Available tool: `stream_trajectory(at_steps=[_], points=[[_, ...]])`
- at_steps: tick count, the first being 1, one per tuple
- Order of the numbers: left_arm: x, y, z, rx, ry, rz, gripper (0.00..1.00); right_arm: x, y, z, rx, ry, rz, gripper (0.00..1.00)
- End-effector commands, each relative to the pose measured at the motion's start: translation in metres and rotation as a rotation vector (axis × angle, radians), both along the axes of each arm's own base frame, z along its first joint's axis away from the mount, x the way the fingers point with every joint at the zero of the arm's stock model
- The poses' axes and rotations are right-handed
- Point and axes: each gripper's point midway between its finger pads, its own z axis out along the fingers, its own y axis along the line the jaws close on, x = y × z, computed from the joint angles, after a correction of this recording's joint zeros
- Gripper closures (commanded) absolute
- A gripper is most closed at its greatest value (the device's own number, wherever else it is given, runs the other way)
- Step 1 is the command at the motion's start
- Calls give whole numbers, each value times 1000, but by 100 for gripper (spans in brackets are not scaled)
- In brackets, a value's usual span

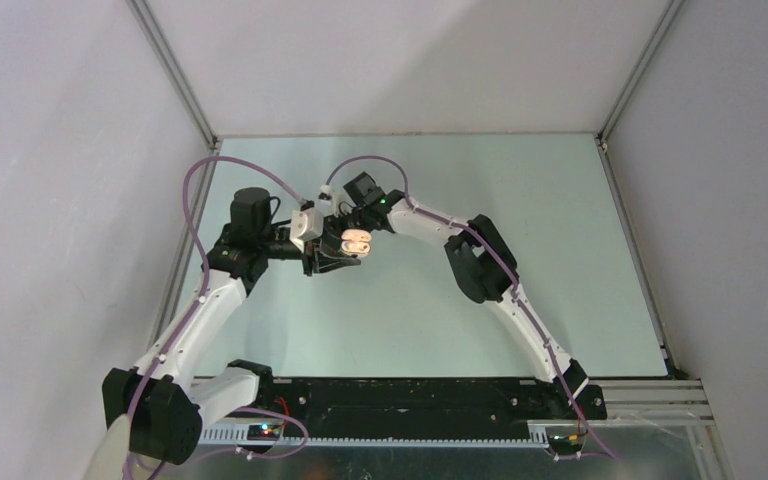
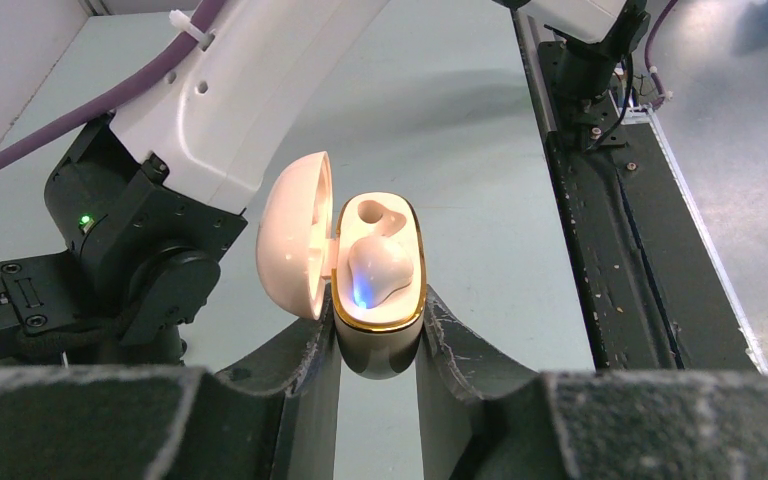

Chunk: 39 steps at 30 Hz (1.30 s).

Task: Insert the wireless bluetooth earbuds into the charging case
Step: Pick up the earbud from the center of the board.

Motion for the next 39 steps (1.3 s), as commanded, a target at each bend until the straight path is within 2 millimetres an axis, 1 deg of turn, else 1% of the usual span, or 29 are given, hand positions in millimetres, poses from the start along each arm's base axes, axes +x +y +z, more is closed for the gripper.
stream_trajectory(at_steps=[1, 5, 10, 17, 20, 23, 29, 34, 39], points=[[1, 0, 15, -23, -69, -20, 100, 1, -19, -33, -184, -87, -47, 44], [0, 0, 16, -24, -74, -21, 100, -2, -17, -37, -240, -128, -60, 47], [-1, 0, 17, -25, -77, -20, 100, 0, -21, -40, -300, -154, -93, 51], [-1, 0, 18, -27, -80, -20, 100, 0, -27, -44, -366, -208, -104, 54], [-1, 0, 18, -27, -80, -20, 100, 0, -29, -44, -365, -202, -110, 55], [-1, 0, 18, -27, -78, -20, 100, 0, -32, -39, -346, -190, -116, 56], [0, 0, 18, -28, -74, -21, 100, -1, -37, -39, -335, -172, -119, 59], [0, 0, 19, -29, -77, -20, 100, -1, -36, -43, -331, -156, -123, 60], [0, 0, 18, -29, -75, -20, 100, 2, -33, -41, -324, -154, -125, 59]])
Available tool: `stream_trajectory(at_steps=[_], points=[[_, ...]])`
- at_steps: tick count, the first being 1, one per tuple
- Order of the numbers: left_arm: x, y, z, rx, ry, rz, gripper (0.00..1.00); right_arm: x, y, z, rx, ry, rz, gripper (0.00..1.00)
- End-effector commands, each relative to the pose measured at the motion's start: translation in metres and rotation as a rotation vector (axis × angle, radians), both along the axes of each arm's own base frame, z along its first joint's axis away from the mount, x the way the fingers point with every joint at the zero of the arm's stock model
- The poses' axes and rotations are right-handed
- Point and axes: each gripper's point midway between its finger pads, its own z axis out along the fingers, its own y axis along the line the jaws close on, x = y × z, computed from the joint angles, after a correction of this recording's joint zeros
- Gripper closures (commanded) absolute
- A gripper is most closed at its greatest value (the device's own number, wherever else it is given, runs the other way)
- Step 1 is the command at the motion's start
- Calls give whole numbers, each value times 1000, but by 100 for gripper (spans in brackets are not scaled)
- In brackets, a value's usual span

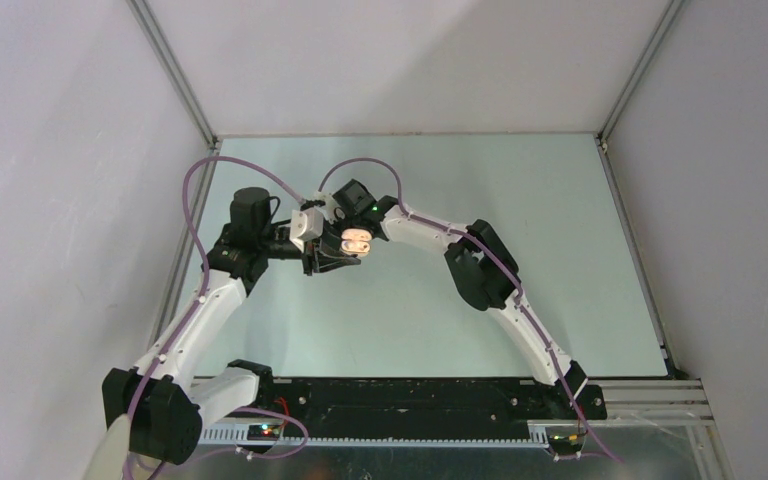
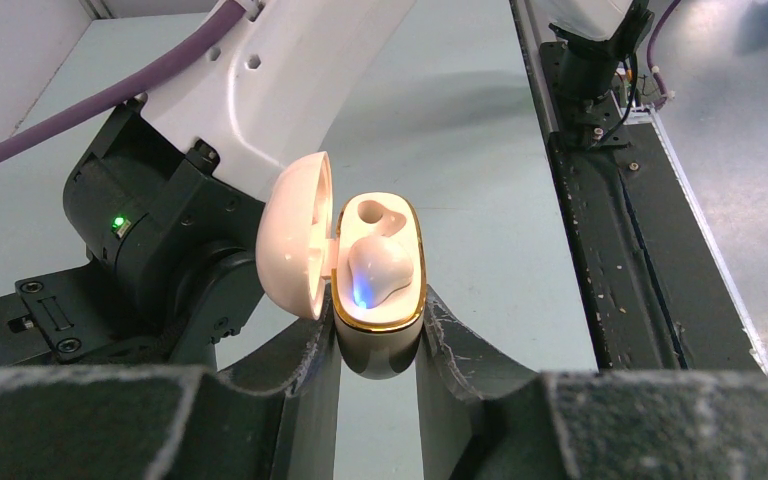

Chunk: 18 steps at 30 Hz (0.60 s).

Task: Insert the wireless bluetooth earbuds into the charging case
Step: Pick up the earbud from the center of the board.

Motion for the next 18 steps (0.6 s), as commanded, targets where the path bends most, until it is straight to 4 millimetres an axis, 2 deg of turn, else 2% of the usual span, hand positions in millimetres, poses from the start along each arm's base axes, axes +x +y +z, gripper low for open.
stream_trajectory(at_steps=[1, 18], points=[[-1, 0, 17, -27, -68, -20, 100, -5, -25, -34, -127, 56, -28, 59], [-1, 0, 17, -27, -66, -20, 100, -7, -14, -32, -120, 65, 1, 59]])
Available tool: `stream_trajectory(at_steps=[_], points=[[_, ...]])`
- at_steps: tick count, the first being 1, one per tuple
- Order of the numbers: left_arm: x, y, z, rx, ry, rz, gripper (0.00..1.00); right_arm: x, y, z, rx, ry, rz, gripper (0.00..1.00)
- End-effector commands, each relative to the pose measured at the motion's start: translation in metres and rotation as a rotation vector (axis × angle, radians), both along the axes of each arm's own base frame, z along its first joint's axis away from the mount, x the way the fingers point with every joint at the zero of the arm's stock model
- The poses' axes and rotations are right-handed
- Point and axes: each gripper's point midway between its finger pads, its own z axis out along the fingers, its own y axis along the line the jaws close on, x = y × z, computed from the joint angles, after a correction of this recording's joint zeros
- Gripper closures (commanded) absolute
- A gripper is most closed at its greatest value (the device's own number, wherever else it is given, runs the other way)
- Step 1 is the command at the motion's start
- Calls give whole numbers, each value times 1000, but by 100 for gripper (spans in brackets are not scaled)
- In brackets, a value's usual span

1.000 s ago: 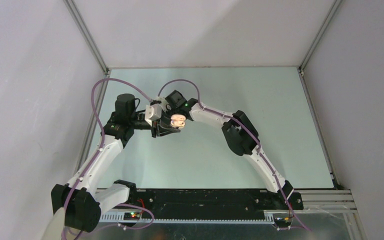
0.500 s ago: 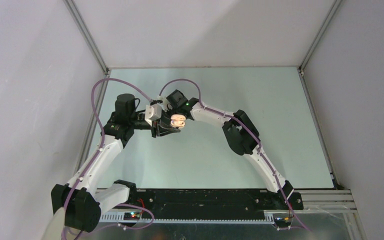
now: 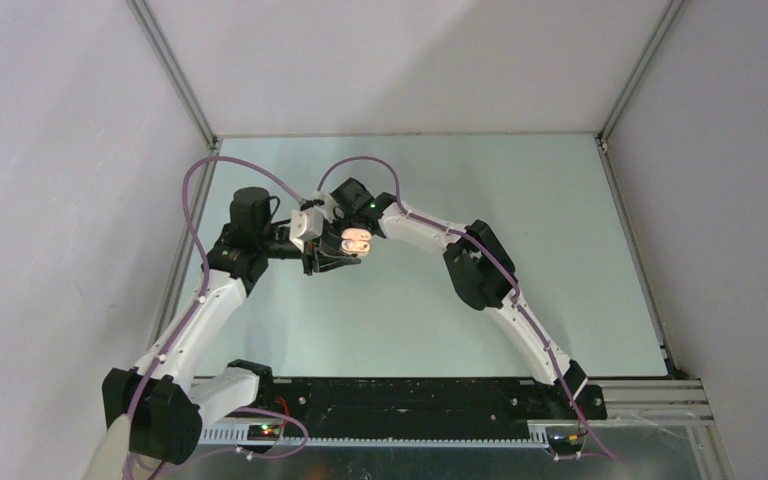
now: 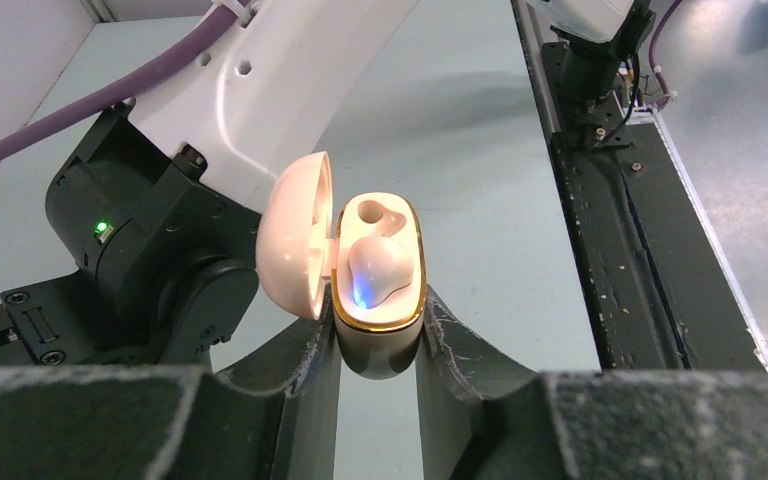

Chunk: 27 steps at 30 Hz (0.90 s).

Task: Insert the wireless bluetooth earbuds into the charging case
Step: Pick up the earbud from the center of the board.

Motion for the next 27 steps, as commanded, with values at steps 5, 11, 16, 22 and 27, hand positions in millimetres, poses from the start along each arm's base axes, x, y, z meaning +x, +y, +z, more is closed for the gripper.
stream_trajectory(at_steps=[5, 11, 16, 22, 27], points=[[-2, 0, 16, -26, -60, -22, 100, -10, -8, -30, -78, 60, 8, 58], [-3, 0, 18, -29, -64, -27, 100, -9, -5, -29, -63, 70, -1, 57], [-4, 0, 18, -30, -64, -29, 100, -10, -5, -28, -58, 77, 5, 58], [-3, 0, 18, -29, -64, -27, 100, -12, -3, -27, -55, 80, 10, 60], [-3, 0, 18, -29, -64, -27, 100, -13, -2, -27, -54, 82, 15, 59]])
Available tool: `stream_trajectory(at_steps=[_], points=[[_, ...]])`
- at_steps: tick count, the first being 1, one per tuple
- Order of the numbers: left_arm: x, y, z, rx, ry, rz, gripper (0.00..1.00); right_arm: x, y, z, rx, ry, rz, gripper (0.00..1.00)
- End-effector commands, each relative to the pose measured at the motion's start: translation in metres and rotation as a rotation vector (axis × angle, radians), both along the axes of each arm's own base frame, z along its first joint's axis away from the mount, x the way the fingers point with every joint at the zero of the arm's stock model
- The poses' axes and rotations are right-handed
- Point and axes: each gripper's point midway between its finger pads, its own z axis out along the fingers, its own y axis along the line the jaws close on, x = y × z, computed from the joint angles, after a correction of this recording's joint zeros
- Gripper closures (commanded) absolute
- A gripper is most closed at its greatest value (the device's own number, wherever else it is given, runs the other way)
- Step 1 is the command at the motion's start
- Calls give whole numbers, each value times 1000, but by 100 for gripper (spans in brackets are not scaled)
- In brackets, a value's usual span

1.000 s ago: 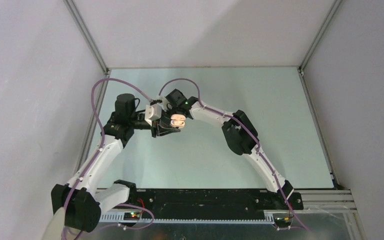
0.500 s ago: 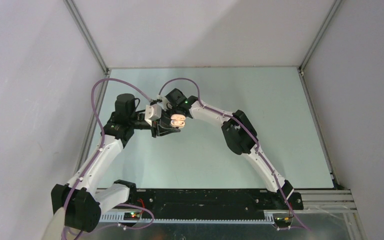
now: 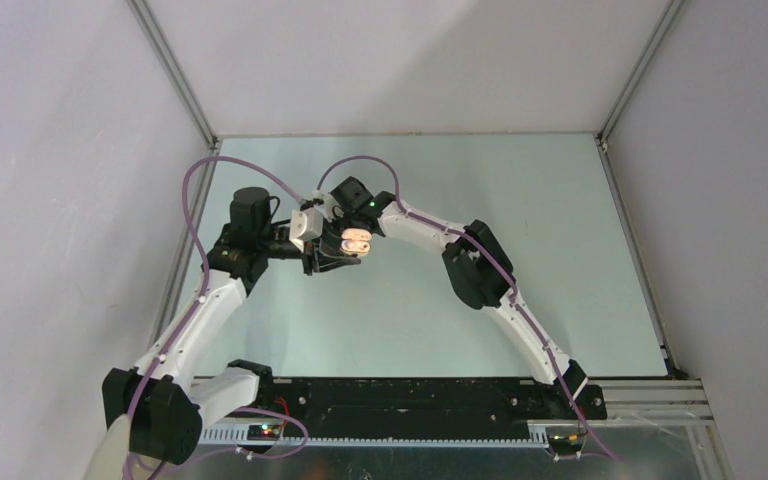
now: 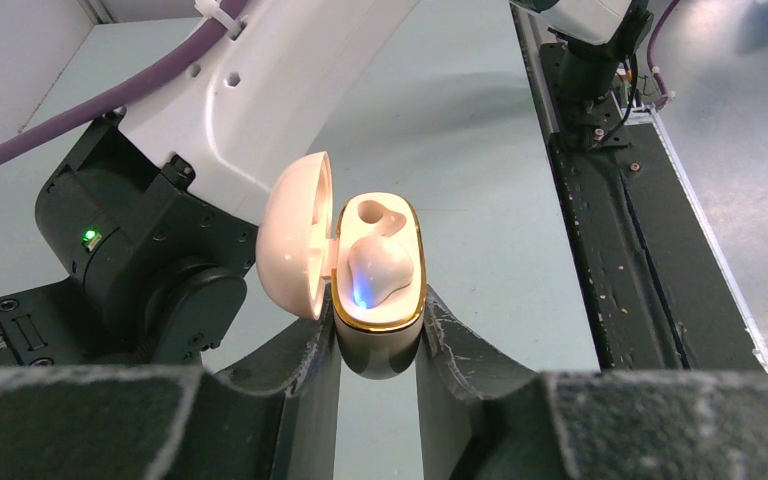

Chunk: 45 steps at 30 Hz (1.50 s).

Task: Insert the wireless bluetooth earbuds into the charging case
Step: Pick up the earbud from the center of the board.

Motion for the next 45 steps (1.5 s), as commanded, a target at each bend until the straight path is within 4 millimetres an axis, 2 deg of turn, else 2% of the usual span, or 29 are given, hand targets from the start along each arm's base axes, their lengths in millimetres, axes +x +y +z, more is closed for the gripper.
stream_trajectory(at_steps=[1, 12, 21, 26, 29, 30, 31, 32, 33, 34, 36, 37, 38, 39, 40, 41, 45], points=[[-3, 0, 18, -28, -63, -24, 100, -10, -8, -27, -72, 50, 0, 58], [-3, 1, 18, -28, -63, -22, 100, -6, -9, -30, -111, 15, -13, 62], [-4, 1, 18, -28, -66, -23, 100, -6, -8, -29, -89, 29, 3, 80], [-4, 0, 17, -27, -66, -23, 100, -1, -8, -13, -64, -4, 21, 82], [-4, 0, 18, -27, -67, -22, 100, 12, -16, 18, -36, -65, 11, 82], [-3, 1, 18, -27, -67, -21, 100, 19, -22, 25, -29, -78, -2, 82], [-3, 1, 18, -26, -68, -19, 100, 22, -28, 43, -17, -107, -9, 82], [-3, 1, 19, -26, -67, -18, 100, 32, -37, 52, -12, -131, -20, 82], [-3, 1, 20, -26, -70, -15, 100, 35, -46, 71, -3, -165, -34, 82], [-3, 1, 20, -26, -71, -14, 100, 45, -57, 80, -2, -195, -45, 82], [-3, 1, 20, -26, -74, -12, 100, 57, -82, 107, 2, -262, -88, 82], [-3, 1, 21, -26, -78, -9, 100, 57, -95, 121, -3, -298, -99, 82], [-3, 1, 21, -26, -75, -6, 100, 64, -109, 127, -9, -329, -112, 82], [-1, 1, 22, -27, -82, 0, 100, 64, -123, 138, -19, -356, -130, 82], [-1, 1, 20, -26, -67, 5, 100, 67, -139, 134, -44, -362, -142, 82], [3, 1, 21, -23, -73, 18, 100, 68, -151, 154, -38, -405, -163, 82], [18, 1, 16, -1, -49, 80, 100, 73, -209, 190, -96, -547, -236, 82]])
